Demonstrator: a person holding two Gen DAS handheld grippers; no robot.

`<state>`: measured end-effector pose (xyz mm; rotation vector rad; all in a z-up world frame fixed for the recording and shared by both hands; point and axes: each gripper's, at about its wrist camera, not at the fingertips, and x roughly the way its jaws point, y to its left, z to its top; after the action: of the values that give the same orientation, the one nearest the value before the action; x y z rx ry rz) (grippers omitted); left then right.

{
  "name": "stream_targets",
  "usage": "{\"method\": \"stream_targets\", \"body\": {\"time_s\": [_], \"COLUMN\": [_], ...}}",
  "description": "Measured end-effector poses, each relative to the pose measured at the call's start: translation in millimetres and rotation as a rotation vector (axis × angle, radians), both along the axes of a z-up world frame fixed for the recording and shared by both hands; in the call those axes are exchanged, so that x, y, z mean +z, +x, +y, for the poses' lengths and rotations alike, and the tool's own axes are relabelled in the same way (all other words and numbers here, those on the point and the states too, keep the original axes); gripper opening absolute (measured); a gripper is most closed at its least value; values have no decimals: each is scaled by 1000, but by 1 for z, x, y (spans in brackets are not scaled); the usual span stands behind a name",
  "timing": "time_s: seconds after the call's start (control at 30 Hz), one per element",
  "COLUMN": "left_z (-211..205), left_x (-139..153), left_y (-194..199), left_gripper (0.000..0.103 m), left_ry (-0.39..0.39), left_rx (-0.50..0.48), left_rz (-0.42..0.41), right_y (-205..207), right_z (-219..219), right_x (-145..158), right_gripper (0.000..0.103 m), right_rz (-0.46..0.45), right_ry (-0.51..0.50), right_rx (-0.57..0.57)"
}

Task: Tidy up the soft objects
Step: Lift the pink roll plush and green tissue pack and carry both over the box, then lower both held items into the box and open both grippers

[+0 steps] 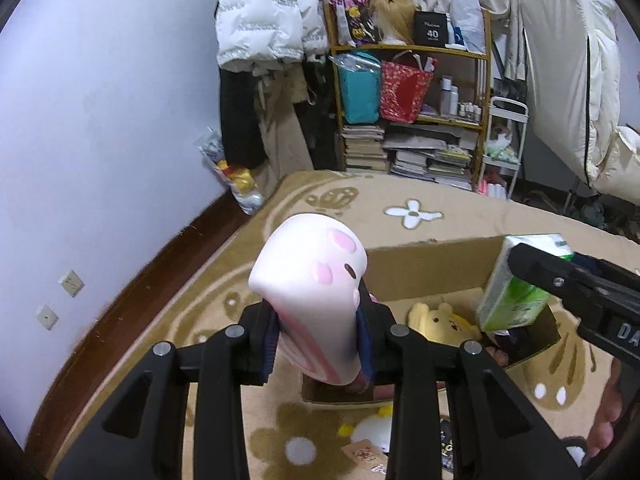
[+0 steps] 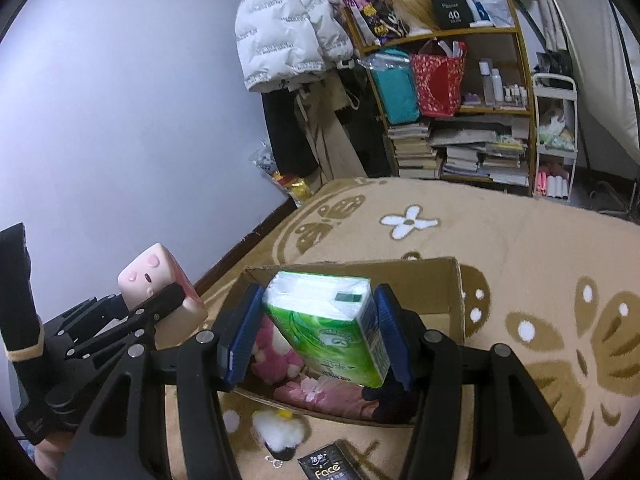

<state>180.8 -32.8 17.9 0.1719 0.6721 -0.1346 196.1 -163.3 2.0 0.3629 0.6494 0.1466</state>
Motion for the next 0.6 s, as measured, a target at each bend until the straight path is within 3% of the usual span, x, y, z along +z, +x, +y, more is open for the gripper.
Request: {"method": "stream_targets", "body": {"time_s": [0.17, 0.4, 0.47, 0.6], "left_z": [-5, -12, -12, -11], "left_x": [-15, -34, -38, -38], "left_y": [5, 16, 17, 13], "left_gripper": [34, 43, 50, 77], "left_ry": [-54, -23, -23, -16], "left_rx": [-38, -24, -22, -15], "left_rz": [32, 103, 115, 107], "right_y": [6, 6, 6, 5], "right_z": [-3, -6, -6, -8], "right_x": [-20, -24, -23, -20], "right_gripper": [62, 64, 69, 84], "right_rz": [40, 37, 39, 39], "right_ry": [27, 54, 49, 45], "right_rx": [-6, -22, -22, -38]}}
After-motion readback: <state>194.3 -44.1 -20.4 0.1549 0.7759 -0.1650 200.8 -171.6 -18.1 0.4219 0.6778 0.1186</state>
